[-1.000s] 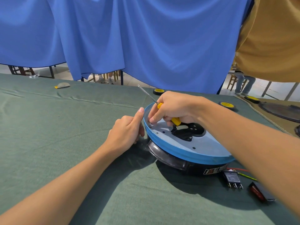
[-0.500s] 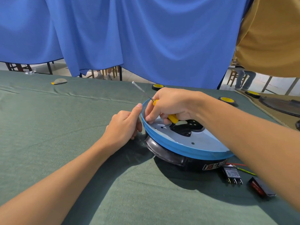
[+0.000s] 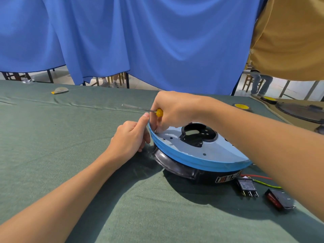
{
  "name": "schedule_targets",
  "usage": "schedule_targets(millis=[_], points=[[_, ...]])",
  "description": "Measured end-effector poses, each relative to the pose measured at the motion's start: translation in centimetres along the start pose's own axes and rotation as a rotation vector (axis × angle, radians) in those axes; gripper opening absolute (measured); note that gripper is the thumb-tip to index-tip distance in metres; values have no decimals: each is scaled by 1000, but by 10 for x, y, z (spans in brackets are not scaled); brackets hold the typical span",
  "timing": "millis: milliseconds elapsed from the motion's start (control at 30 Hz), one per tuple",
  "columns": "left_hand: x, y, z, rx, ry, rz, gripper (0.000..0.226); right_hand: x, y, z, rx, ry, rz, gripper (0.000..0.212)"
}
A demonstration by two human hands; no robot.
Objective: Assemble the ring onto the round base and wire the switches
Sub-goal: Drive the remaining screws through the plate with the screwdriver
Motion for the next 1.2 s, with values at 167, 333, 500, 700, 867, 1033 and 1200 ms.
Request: schedule_targets(millis=[167, 333, 500, 700, 867, 1033, 1200], points=[[2, 1, 0, -1, 17, 0, 76, -2, -4, 4, 126, 69, 117, 13], [1, 1, 1, -2, 28, 11, 74, 0, -7, 3, 104, 30, 100, 18], [5, 2, 0, -6, 42, 19, 67, -2, -5, 5, 77, 48, 57, 19], [1, 1, -1, -2, 35, 2, 78, 0, -10, 4, 97, 18, 126, 18], [-1, 1, -1, -12, 55, 30, 73, 15, 14, 23, 20, -87, -33, 28], [-1, 2, -3, -32, 69, 146, 65, 31, 36, 40, 229, -34, -414, 32], [-3, 5, -4, -32, 90, 175, 59, 33, 37, 36, 511, -41, -689, 19]])
Point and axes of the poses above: each hand's wrist, its own z-axis away from the middle knuckle, its own y-axis out of the back of the hand, x = y × z, the point moved 1 cm from there along -z, towards the middle knuckle, and after that the axes turned 5 degrees about -y, right-handed, at the moved point
